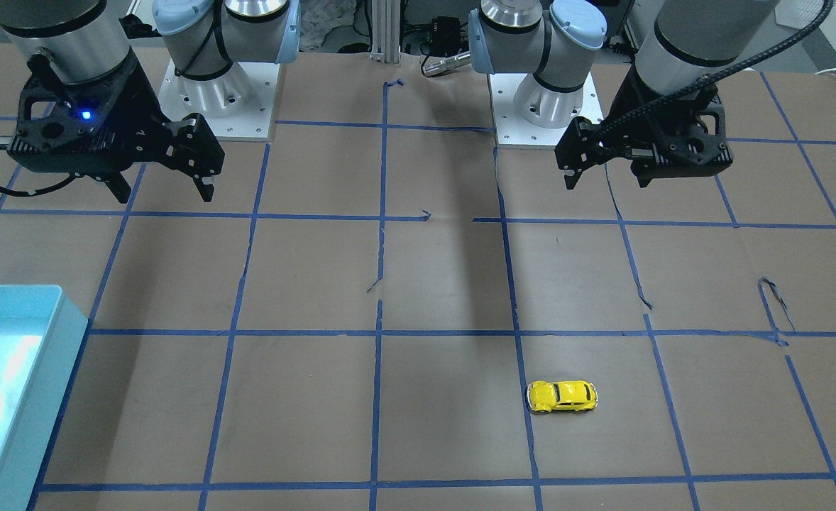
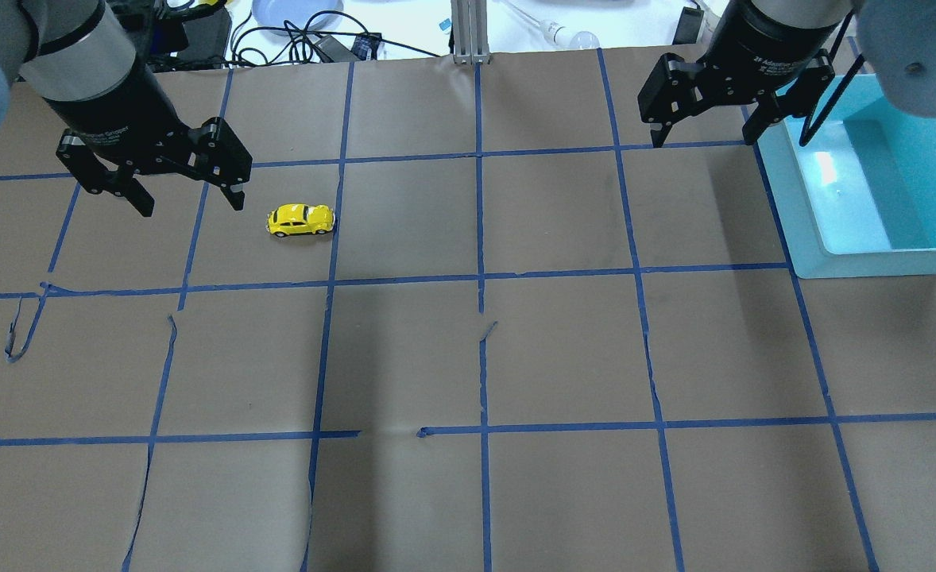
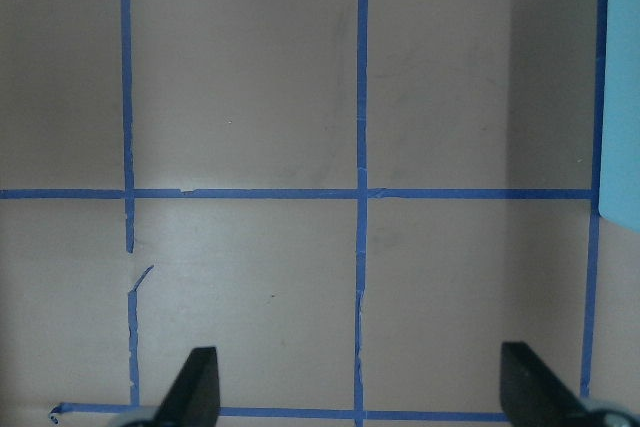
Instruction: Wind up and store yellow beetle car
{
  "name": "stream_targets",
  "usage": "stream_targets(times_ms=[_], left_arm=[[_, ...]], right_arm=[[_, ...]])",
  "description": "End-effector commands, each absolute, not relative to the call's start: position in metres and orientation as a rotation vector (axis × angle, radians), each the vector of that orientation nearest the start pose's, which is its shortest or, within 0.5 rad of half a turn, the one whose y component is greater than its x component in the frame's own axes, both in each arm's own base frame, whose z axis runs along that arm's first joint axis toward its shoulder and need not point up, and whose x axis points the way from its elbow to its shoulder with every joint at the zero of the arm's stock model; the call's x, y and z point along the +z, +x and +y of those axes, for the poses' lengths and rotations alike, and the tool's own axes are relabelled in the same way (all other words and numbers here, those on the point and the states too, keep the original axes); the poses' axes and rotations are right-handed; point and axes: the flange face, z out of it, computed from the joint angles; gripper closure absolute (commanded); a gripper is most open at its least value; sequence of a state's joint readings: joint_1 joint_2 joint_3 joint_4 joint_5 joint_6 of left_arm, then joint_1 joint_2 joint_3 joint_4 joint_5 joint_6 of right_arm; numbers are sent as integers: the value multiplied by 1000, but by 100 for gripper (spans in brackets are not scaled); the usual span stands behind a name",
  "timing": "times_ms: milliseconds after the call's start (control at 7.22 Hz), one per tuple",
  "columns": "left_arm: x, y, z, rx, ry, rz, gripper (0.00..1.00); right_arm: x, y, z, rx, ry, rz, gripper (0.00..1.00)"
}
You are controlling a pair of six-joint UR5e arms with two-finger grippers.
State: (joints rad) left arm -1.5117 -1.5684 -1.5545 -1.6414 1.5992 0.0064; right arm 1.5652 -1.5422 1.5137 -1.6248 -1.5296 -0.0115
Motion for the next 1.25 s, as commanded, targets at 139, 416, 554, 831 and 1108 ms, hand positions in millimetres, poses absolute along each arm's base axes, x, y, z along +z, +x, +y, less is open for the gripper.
stream_targets(times_ms=[139, 416, 554, 831, 1108], left_arm=[[492, -102, -492, 78, -71, 3112, 0], [492, -102, -492, 78, -61, 3113, 0], [492, -101, -492, 78, -61, 3108, 0], [492, -101, -492, 78, -61, 3108, 0], [490, -101, -492, 83, -63, 3108, 0]], right_arm=[[505, 148, -508, -119, -64, 3103, 0], [500, 149, -514, -113, -73, 3127, 0], [499, 145, -516, -111, -75, 3139, 0], [498, 144, -523, -141, -49, 3130, 0], [502, 148, -519, -145, -48, 3098, 0]])
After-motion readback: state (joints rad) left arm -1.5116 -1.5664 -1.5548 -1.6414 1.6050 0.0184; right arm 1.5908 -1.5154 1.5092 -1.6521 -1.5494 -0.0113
